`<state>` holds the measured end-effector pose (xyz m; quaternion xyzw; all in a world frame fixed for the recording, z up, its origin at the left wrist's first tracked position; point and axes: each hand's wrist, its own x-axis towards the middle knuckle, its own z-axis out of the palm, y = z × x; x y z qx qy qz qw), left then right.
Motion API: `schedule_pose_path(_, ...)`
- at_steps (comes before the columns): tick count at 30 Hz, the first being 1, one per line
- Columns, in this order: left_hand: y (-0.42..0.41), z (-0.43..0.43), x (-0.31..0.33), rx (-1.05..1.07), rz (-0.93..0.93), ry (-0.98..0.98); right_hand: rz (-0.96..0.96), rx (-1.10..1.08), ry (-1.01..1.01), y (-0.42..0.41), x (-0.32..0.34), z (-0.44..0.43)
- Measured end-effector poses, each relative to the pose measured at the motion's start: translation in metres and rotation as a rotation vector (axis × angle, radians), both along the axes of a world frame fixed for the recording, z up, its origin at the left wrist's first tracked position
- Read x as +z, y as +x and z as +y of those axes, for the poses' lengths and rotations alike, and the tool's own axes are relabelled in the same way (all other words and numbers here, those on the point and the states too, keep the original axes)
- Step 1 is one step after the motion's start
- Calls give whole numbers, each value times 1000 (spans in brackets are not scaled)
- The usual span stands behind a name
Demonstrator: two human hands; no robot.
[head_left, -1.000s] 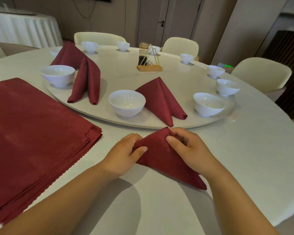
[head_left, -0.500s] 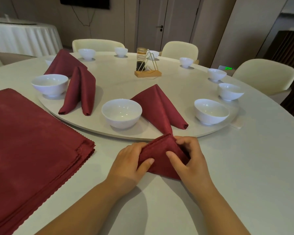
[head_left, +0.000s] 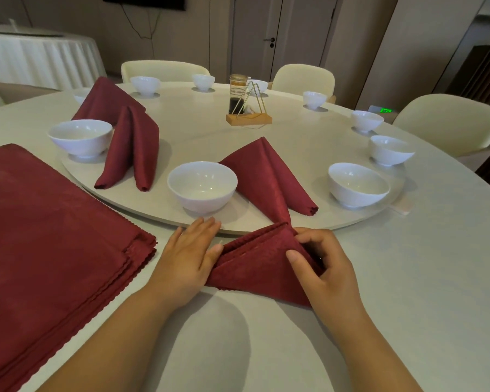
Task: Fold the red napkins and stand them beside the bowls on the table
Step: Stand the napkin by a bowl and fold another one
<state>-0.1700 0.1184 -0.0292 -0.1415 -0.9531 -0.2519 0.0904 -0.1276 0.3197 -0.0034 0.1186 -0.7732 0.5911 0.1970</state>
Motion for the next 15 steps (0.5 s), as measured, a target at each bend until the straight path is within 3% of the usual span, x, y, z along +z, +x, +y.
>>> schedule_pose_path(15,1,-2,7,171,-33,-94,1,-17,-26,-1,0,2)
